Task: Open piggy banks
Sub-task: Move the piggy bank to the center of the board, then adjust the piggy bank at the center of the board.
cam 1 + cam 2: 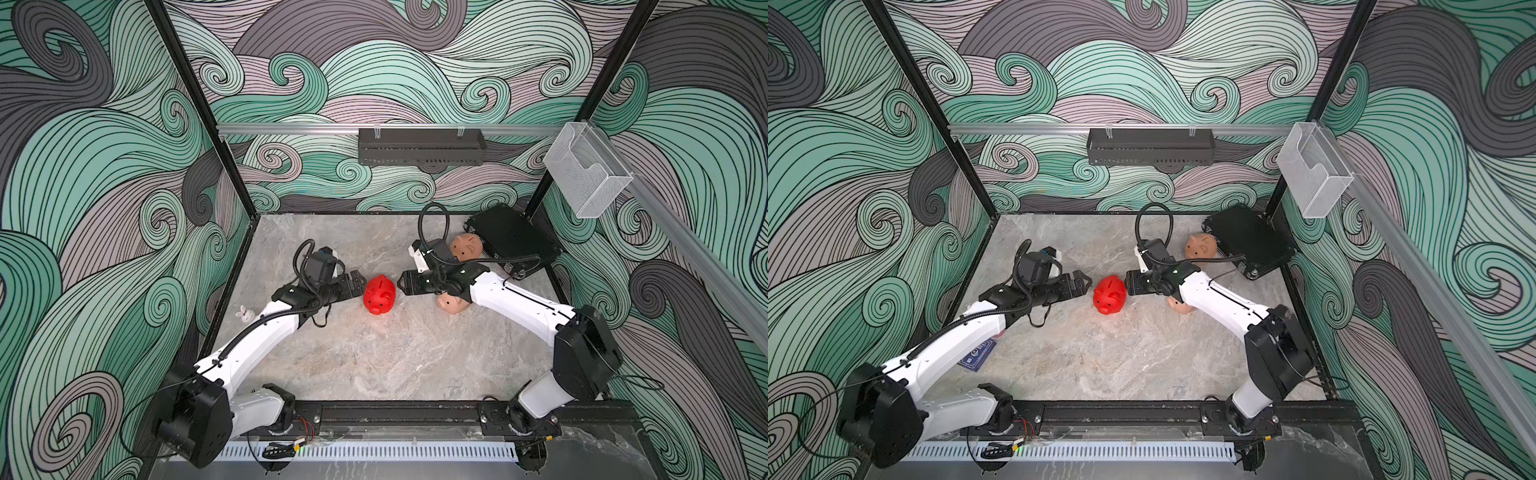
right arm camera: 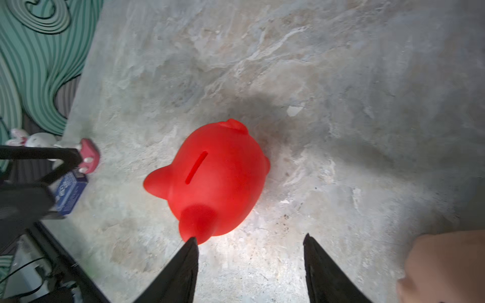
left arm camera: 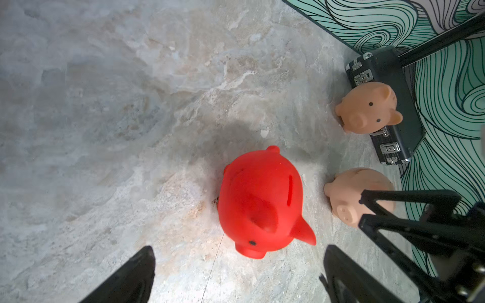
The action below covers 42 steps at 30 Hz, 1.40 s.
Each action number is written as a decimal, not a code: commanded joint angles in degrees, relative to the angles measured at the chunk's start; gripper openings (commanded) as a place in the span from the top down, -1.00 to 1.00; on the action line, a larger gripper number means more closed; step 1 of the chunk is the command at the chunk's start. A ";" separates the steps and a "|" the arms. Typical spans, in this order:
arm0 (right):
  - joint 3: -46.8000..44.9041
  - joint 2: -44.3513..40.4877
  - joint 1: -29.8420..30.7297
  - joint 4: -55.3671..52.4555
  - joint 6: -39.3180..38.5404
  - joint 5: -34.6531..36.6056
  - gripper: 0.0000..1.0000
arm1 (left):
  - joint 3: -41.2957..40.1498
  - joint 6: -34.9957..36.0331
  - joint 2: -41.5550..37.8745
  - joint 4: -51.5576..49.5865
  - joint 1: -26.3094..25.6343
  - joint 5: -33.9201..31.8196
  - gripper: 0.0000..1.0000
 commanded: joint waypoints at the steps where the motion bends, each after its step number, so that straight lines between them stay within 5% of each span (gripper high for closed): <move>1: 2.78 3.62 -0.10 -5.30 -1.56 5.81 -0.22 | 4.01 4.09 3.51 -4.50 -1.11 1.33 -0.97; 13: 11.82 15.09 -0.68 -7.66 -0.45 3.64 -0.03 | 7.85 5.33 9.29 -5.47 -2.10 1.23 -0.97; 27: 14.24 18.72 0.46 -1.51 1.75 -14.26 -0.17 | 6.66 5.78 7.37 -8.47 -2.05 -1.81 -0.97; 32: 10.73 12.85 0.27 -0.86 1.84 -9.93 -0.26 | 6.73 4.84 5.92 -11.86 -2.38 -3.32 -0.97; 37: 1.08 -0.87 -0.29 -2.20 2.41 1.99 -0.31 | 8.82 1.89 5.07 -17.11 -4.47 -8.48 -0.97; 42: -7.29 -14.94 -0.53 -2.78 2.45 5.21 -0.35 | 10.74 -3.42 6.14 -19.32 -8.00 -13.03 -0.97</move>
